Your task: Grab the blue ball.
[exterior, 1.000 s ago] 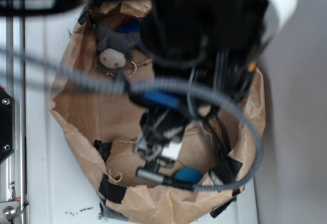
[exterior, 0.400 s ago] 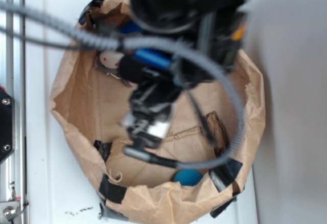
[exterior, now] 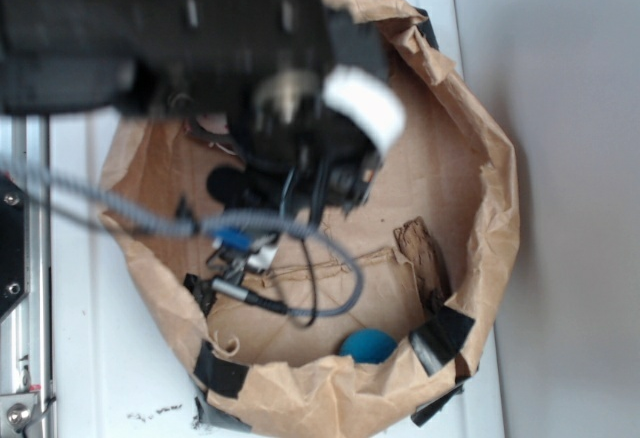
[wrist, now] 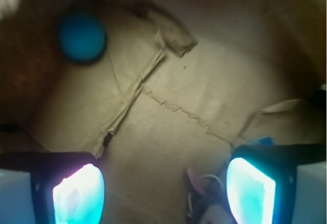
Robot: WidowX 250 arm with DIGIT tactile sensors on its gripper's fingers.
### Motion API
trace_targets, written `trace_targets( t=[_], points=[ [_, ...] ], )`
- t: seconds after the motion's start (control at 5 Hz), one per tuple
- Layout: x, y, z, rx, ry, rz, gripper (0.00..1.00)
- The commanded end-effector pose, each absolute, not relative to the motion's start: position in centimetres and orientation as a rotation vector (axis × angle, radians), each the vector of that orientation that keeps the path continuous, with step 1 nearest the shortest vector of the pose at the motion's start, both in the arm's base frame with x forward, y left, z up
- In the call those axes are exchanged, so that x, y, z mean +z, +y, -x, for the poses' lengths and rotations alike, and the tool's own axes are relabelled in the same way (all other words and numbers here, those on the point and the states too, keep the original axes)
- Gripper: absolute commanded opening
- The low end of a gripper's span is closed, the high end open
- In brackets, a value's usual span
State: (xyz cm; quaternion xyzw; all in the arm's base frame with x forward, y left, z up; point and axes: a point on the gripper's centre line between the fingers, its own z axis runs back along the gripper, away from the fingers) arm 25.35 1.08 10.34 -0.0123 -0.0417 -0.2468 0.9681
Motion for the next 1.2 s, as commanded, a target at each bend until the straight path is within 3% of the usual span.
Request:
trace_targets(
  t=[0.0, 0.2, 0.4, 0.6, 1.0],
  points=[
    [6.7, -2.8, -29.1, -0.66, -0.243, -0.028, 1.0],
    [6.2, -4.0, -30.1, -0.743, -0.288, 0.078, 1.0],
    [7.2, -5.5, -29.2, -0.833, -0.317, 0.132, 1.0],
    [8.6, -5.9, -28.7, -0.875, -0.357, 0.234, 1.0],
    [7.8, -8.8, -29.6, -0.895, -0.397, 0.248, 1.0]
  ],
)
